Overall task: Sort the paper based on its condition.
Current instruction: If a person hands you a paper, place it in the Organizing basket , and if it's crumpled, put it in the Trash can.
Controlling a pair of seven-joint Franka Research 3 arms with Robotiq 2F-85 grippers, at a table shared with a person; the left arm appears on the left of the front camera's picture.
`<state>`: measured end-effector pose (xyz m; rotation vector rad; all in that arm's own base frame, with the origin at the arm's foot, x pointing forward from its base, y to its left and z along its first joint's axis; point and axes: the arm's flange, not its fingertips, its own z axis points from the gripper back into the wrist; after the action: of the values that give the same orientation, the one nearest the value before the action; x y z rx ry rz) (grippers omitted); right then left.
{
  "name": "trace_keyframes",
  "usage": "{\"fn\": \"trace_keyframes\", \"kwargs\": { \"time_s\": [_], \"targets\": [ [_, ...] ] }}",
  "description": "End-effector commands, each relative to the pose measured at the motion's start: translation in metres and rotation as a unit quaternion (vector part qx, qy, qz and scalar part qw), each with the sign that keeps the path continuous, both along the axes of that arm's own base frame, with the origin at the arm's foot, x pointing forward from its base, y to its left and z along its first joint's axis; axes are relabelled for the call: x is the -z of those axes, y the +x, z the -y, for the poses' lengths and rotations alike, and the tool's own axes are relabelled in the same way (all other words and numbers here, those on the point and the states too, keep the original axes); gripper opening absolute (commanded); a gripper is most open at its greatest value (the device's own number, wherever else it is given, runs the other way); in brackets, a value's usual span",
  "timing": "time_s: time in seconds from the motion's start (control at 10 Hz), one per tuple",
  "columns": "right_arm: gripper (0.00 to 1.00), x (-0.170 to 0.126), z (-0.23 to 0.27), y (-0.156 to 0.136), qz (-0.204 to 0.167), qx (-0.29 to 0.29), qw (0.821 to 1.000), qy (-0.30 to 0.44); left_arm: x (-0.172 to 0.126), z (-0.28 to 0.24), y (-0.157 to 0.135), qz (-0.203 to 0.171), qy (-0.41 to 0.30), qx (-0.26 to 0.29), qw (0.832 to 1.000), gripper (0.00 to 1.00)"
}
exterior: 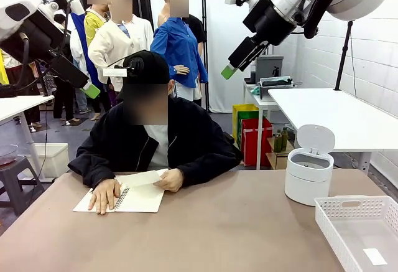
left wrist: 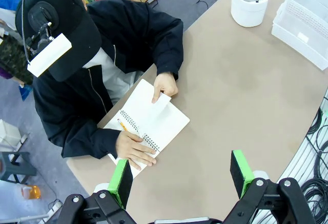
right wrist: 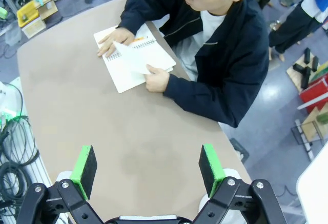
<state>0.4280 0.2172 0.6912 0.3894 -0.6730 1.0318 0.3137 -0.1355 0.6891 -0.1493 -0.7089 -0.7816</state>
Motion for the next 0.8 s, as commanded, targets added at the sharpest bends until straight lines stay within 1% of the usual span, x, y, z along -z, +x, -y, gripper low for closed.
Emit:
{"fn": "trace_keyframes", "kwargs": {
  "time_s": [0.0,0.7],
  "targets": [
    [1.00,-0.0001,0.0002,0.0003,-0.001,0.001,1.000,0.001,0.0000,-0.0006,-0.0006,-0.001,0.001,-0.001,1.000,1.00],
    [1.00,-0.0001,0.0002,0.0003,-0.001,0.001,1.000,0.001,0.0000,-0.0006,-0.0006,-0.001,0.001,-0.001,1.000,1.00]
  ]
}}
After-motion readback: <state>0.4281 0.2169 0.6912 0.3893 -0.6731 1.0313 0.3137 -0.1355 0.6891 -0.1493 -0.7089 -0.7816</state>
